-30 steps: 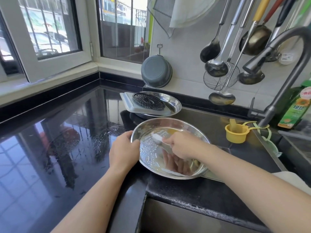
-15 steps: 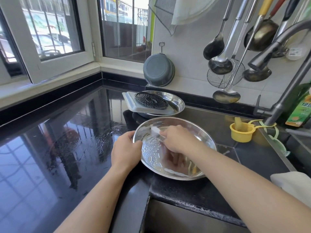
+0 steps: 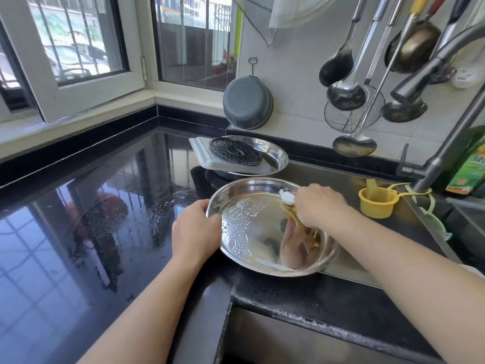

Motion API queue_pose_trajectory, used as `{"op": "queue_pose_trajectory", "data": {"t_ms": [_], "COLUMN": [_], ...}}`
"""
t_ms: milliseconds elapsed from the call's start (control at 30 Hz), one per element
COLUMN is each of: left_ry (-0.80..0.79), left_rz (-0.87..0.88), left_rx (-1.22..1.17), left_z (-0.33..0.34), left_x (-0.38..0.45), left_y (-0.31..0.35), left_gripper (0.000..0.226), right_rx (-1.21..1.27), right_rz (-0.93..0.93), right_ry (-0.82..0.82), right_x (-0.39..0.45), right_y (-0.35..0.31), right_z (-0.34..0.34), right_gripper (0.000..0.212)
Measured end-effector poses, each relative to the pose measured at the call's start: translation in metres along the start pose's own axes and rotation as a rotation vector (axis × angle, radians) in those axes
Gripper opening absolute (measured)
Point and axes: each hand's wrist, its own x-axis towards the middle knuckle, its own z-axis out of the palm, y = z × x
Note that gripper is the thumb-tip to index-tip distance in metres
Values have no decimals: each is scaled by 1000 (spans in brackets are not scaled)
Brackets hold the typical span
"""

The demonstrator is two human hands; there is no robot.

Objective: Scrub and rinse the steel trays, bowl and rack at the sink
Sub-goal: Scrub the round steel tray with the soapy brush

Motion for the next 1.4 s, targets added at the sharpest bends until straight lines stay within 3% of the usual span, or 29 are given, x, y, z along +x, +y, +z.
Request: {"op": "queue_pose_trajectory", "data": {"t_ms": [100, 367, 500, 700, 867, 1000, 1100, 1267, 1333, 1400], "left_ry": [-7, -35, -31, -37, -21, -21, -19, -16, -8, -6], "left_rz": [0, 2, 1, 16, 5, 14, 14, 6, 6, 7], "left_rx": [-2, -26, -33, -45, -61, -55, -52, -59, -64, -71], "left_z": [1, -3, -3, -4, -3, -3, -4, -2, -1, 0], "left_x": [0, 0, -1, -3, -1, -1, -2, -1, 0, 0], "left_y": [0, 0, 1, 3, 0, 0, 2, 1, 0, 0], "left_gripper": [18, 19, 20, 33, 20, 19, 23, 25, 19, 18], "right_rx": [90, 193, 284, 67, 340, 138, 129, 272, 249, 169], "right_rz": [4, -212, -335, -258, -417, -308, -233, -413, -414, -302], "right_ry": [-8, -70, -161, -35, -207, -126, -140, -205, -194, -142], "right_x": [-2, 15, 4, 17, -6, 10, 5, -30, -27, -12], "right_y": [-8, -69, -62, -40, -62, -29, -11, -36, -33, -16], "right_z": [3, 8, 4, 3, 7, -5, -18, -3, 0, -4], "right_gripper": [35, 47, 37, 38, 40, 38, 47, 45, 40, 32]}}
